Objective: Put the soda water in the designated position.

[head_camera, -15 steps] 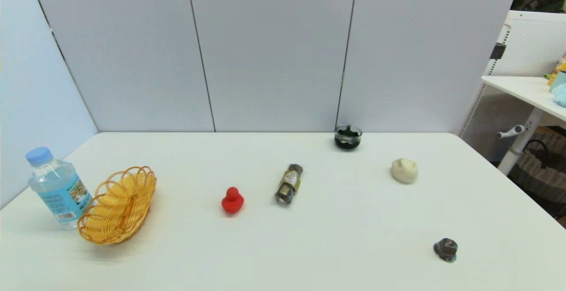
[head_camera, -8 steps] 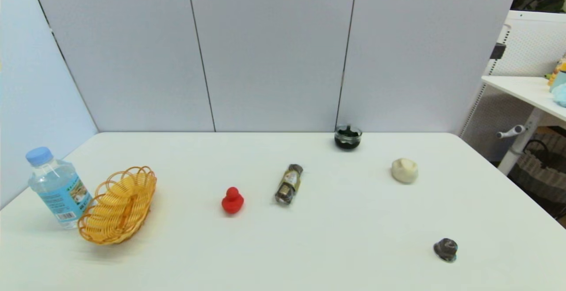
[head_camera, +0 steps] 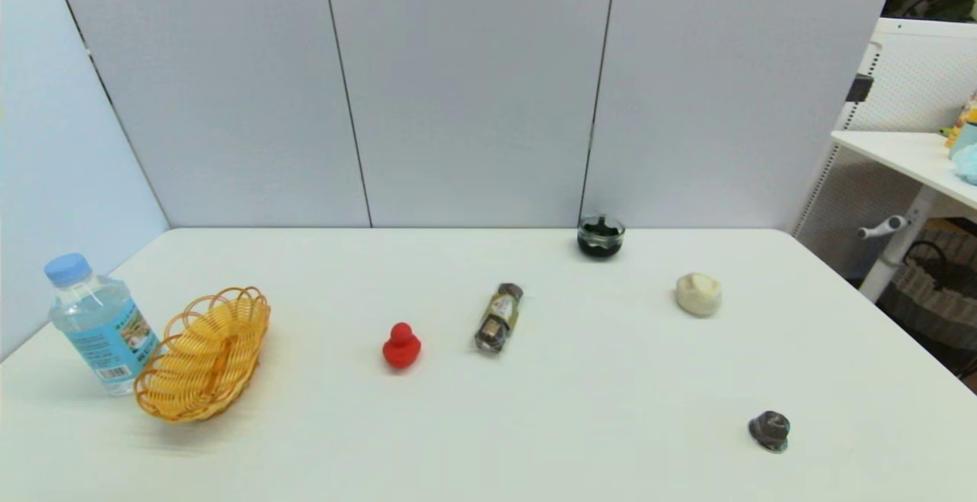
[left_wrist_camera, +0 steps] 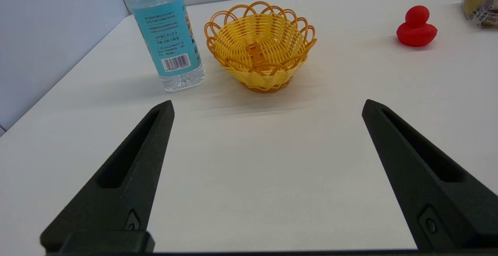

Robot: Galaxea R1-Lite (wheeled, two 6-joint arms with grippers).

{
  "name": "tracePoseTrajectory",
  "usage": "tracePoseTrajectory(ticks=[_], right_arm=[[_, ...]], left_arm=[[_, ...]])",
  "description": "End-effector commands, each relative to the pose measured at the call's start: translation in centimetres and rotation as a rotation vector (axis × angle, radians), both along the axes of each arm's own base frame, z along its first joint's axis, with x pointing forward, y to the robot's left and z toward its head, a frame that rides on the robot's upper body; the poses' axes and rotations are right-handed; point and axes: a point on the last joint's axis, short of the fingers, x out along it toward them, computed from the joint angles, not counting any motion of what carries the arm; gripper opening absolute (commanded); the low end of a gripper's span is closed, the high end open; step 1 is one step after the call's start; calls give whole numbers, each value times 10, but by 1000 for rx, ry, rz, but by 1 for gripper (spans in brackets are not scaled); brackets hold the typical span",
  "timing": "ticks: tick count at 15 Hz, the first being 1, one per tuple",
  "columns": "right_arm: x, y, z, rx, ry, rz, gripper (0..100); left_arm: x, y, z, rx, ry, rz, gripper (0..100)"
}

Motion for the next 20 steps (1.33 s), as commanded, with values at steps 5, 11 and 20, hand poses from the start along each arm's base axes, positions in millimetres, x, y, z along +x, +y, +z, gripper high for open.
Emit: tracePoseTrajectory(ticks=[5, 11, 20], right_arm=[[0, 0, 0, 0, 3, 1, 100], [0, 0, 0, 0, 3, 3, 100], [0, 0, 0, 9, 3, -13, 100]], left_arm=[[1, 0, 0, 0, -11, -1, 100], [1, 0, 0, 2, -11, -1, 100], [0, 0, 0, -3, -12, -1, 100]])
